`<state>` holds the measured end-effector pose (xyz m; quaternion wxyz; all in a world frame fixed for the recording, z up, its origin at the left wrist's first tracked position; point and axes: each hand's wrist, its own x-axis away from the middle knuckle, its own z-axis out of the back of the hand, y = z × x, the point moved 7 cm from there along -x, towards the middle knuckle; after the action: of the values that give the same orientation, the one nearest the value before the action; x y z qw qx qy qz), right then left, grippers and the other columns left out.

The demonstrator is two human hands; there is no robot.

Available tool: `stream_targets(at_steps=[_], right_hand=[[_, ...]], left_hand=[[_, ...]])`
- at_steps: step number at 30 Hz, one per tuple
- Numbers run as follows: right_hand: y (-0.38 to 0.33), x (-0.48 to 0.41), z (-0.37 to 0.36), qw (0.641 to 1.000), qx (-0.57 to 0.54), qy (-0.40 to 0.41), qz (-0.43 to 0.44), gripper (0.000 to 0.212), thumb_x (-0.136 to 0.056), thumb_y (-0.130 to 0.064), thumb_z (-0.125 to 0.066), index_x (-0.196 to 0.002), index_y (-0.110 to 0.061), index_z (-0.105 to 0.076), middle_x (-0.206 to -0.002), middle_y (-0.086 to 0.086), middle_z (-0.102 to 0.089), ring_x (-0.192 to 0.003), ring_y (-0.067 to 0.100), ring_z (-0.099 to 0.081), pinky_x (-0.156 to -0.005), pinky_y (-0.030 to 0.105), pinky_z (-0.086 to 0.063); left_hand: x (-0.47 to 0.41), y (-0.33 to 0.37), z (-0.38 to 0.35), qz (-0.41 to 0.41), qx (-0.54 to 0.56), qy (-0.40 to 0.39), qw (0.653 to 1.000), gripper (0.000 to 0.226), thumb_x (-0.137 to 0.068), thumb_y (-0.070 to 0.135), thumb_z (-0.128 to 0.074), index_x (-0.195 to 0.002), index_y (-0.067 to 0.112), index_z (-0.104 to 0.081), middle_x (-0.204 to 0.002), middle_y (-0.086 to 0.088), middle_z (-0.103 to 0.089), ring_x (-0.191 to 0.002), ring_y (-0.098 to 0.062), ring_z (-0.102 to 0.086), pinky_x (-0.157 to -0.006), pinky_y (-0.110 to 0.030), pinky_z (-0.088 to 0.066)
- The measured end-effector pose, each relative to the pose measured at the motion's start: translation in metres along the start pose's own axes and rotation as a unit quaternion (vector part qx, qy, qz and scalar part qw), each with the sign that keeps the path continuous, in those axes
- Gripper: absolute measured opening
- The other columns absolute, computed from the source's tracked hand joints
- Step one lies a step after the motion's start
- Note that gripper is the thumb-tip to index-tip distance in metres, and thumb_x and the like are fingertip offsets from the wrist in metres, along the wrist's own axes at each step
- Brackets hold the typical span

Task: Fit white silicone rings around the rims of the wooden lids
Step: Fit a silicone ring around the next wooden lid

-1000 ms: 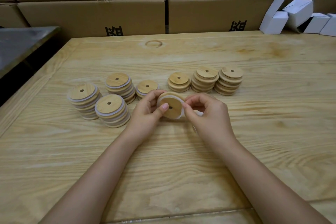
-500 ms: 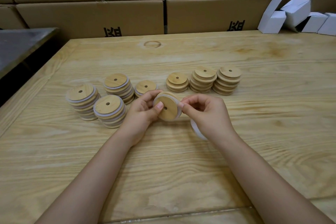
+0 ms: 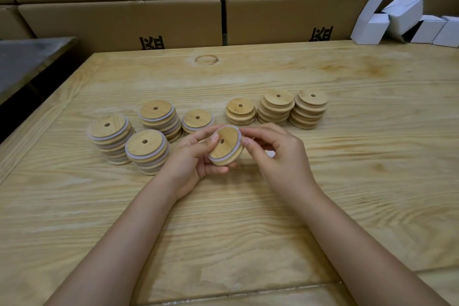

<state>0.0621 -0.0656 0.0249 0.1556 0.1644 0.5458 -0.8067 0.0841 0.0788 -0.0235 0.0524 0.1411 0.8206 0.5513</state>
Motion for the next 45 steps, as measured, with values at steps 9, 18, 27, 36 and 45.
stream_targets(at_steps=[9,18,27,36,45], right_hand=[[0.001,-0.001,-0.003,0.999,0.028,-0.038,-0.005,0.023,-0.085,-0.013,-0.067,-0.108,-0.017,-0.071,-0.099,-0.003,-0.068,-0.089,0.008,-0.062,-0.08,0.025,-0.051],[-0.003,0.007,-0.044,0.973,0.183,-0.127,0.06,0.078,-0.074,-0.032,-0.075,-0.14,-0.013,-0.039,-0.139,0.0,-0.042,-0.127,0.014,-0.037,-0.104,0.015,-0.023],[-0.002,-0.023,-0.043,0.973,0.188,-0.126,0.039,0.07,-0.075,-0.022,-0.074,-0.137,-0.01,-0.043,-0.138,0.003,-0.045,-0.128,0.018,-0.038,-0.1,0.016,-0.021],[0.01,-0.079,-0.083,0.946,0.251,-0.204,0.003,0.071,-0.081,-0.035,-0.069,-0.141,-0.016,-0.037,-0.141,0.005,-0.041,-0.132,0.027,-0.03,-0.105,0.031,-0.025],[0.015,-0.096,-0.115,0.93,0.285,-0.23,0.007,0.068,-0.079,-0.044,-0.069,-0.133,-0.008,-0.046,-0.128,0.014,-0.05,-0.123,0.031,-0.042,-0.099,0.036,-0.035]], left_hand=[[0.001,0.002,0.002,-0.012,-0.014,0.021,1.0,0.035,-0.081,0.018,-0.054,-0.115,0.008,-0.052,-0.075,-0.015,-0.071,-0.056,-0.028,-0.068,-0.043,-0.026,-0.054],[0.004,0.012,0.01,-0.107,-0.168,0.125,0.972,0.027,-0.087,0.002,-0.058,-0.112,0.011,-0.053,-0.063,0.003,-0.068,-0.047,-0.005,-0.058,-0.037,-0.016,-0.041],[0.009,0.017,0.021,-0.146,-0.168,0.206,0.953,0.017,-0.1,0.015,-0.036,-0.085,0.018,-0.043,-0.058,-0.008,-0.055,-0.03,-0.015,-0.046,-0.031,-0.017,-0.033],[0.002,0.008,0.022,-0.122,-0.367,0.173,0.906,0.031,-0.072,0.027,-0.036,-0.043,0.021,-0.045,-0.035,-0.002,-0.047,-0.033,-0.023,-0.046,-0.041,-0.025,-0.033],[0.001,0.007,0.02,-0.105,-0.405,0.159,0.894,0.028,-0.067,0.026,-0.037,-0.042,0.023,-0.048,-0.036,-0.002,-0.05,-0.033,-0.02,-0.047,-0.038,-0.024,-0.035]])
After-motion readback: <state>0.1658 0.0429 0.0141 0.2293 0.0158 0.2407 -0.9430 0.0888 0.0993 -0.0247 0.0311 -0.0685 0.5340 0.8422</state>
